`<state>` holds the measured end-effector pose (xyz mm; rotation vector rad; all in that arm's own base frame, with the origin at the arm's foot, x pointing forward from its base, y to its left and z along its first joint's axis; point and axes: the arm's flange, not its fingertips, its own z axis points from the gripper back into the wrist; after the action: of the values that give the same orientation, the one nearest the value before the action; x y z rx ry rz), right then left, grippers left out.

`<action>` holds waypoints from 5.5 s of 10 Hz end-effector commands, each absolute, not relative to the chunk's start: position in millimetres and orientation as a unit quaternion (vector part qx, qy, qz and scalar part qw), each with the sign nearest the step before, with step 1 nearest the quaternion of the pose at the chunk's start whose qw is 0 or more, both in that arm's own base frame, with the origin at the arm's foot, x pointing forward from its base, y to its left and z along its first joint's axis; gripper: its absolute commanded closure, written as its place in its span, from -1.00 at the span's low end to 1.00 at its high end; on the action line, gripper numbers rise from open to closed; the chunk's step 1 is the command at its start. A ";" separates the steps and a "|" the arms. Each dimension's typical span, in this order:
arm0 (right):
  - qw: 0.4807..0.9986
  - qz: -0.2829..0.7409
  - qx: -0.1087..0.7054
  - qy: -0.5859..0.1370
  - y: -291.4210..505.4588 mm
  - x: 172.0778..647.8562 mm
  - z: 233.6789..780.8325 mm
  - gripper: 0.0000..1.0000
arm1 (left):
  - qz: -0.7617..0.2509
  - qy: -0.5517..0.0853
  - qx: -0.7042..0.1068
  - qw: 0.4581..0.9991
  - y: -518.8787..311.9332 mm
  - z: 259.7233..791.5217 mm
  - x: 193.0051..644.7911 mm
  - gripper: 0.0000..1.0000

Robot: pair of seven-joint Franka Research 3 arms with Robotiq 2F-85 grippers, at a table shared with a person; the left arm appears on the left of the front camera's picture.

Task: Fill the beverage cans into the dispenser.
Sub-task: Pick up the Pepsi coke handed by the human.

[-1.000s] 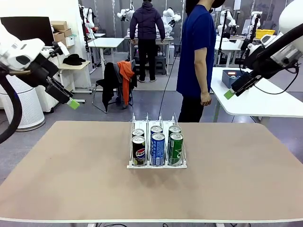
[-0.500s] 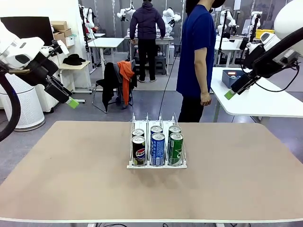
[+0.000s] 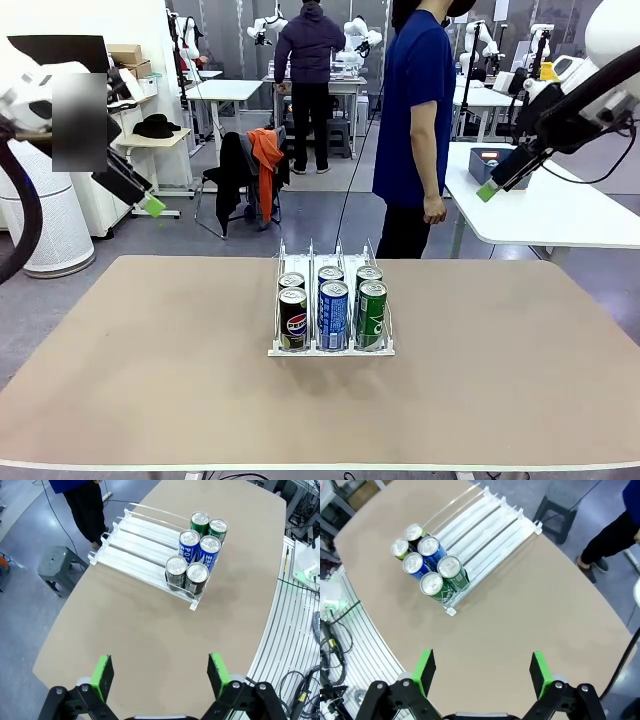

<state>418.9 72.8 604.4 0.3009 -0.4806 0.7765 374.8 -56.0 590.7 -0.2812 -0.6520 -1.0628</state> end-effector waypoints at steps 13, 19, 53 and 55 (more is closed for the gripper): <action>0.856 0.382 0.125 -0.324 52.0 415.9 739.9 -1.00 | -0.515 -0.361 -0.082 0.773 -53.3 692.8 364.8 -1.00; 0.856 0.382 0.125 -0.324 52.0 415.9 739.9 -1.00 | -0.515 -0.361 -0.082 0.773 -53.3 692.8 364.8 -1.00; 0.844 0.391 0.135 -0.341 47.1 405.0 788.4 -1.00 | -0.515 -0.395 -0.127 0.750 -62.1 758.7 354.0 -1.00; 0.844 0.391 0.135 -0.341 47.1 405.0 788.4 -1.00 | -0.515 -0.395 -0.127 0.750 -62.1 758.7 354.0 -1.00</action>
<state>406.2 46.8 790.0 0.2831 -0.7279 0.8198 354.8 -62.9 759.0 -0.2872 -0.8647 -1.1242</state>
